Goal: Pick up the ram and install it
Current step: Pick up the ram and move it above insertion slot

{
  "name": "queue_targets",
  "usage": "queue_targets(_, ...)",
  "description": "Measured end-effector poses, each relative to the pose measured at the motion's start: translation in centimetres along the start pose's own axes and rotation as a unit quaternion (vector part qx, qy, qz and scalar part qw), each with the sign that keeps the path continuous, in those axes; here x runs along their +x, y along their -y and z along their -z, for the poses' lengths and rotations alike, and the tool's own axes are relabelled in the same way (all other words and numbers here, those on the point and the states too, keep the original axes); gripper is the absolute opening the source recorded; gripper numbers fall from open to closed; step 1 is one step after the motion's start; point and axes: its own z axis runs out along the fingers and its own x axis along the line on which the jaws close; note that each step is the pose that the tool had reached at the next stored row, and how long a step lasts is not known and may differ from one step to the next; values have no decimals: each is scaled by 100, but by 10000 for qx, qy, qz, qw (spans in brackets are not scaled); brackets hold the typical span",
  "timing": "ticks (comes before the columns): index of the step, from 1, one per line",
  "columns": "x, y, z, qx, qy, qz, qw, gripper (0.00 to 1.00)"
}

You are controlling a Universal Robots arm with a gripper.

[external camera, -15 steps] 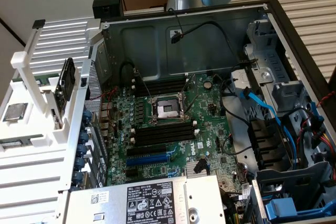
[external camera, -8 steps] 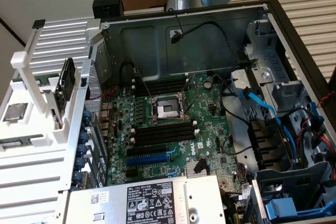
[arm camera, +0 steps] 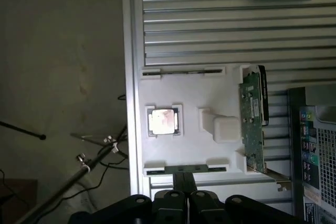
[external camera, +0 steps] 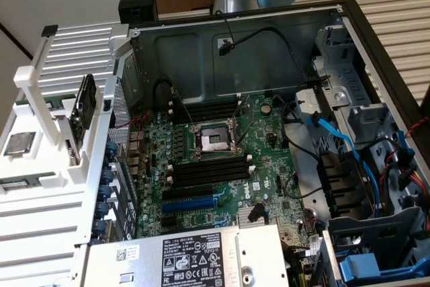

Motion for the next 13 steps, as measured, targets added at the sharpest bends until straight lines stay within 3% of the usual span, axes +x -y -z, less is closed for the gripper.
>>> queue_targets(5, 20, 0, -1, 0, 0, -1, 10000, 10)
queue_targets(7, 134, 8, -5, -1, 8, 0, 10000, 10)
queue_targets(10, 195, 13, -5, 0, 8, 20, 10000, 10)
queue_targets(12, 196, 13, -5, -3, 6, 165, 9999, 10)
queue_targets(13, 198, 12, -6, -9, 0, 435, 9991, 10)
